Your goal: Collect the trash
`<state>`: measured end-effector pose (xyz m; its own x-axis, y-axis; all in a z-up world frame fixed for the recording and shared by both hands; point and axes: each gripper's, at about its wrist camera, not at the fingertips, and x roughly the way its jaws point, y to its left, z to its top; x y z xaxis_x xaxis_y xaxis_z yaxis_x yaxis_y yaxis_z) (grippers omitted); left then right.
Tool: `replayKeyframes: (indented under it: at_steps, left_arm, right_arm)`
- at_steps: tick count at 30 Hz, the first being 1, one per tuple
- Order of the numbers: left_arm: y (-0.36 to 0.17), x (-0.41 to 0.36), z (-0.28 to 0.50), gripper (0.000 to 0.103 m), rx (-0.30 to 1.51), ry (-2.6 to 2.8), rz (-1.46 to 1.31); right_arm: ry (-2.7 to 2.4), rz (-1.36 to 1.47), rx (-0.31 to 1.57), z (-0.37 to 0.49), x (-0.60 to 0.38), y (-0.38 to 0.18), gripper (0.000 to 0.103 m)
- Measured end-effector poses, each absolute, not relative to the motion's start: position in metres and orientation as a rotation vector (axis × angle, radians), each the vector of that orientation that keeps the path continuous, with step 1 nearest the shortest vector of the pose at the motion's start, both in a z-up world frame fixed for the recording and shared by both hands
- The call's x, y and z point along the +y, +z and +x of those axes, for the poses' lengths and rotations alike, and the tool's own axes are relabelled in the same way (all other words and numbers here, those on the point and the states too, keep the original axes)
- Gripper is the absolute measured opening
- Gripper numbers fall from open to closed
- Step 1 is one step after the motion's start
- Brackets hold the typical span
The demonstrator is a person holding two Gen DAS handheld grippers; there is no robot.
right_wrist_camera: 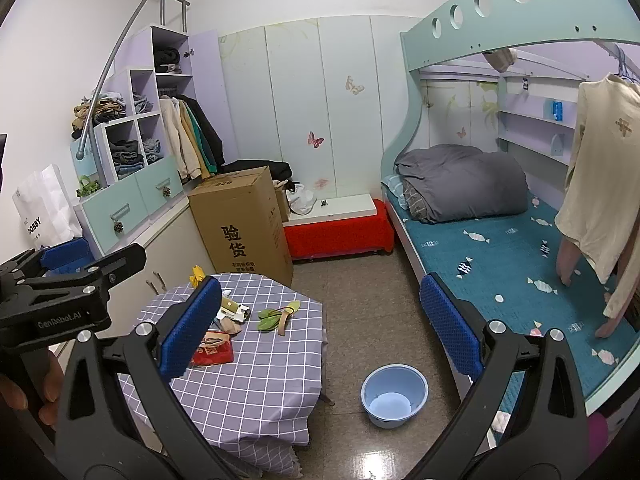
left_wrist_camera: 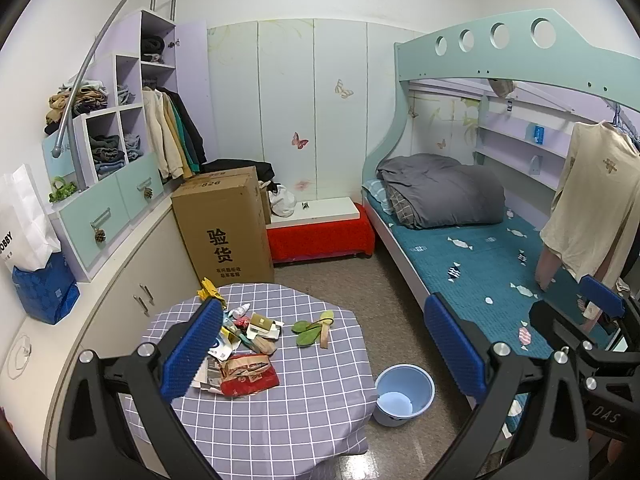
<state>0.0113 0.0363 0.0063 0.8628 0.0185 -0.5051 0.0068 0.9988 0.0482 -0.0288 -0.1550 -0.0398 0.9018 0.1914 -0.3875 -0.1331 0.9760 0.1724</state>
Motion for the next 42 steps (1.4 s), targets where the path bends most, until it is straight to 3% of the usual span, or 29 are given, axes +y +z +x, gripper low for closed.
replayKeyframes:
  at_steps: [42]
  left_arm:
    - [0.007,0.025,0.003,0.099,0.532,0.008,0.058]
  right_arm:
    - [0.164,0.175,0.436,-0.027,-0.166,-0.049,0.097]
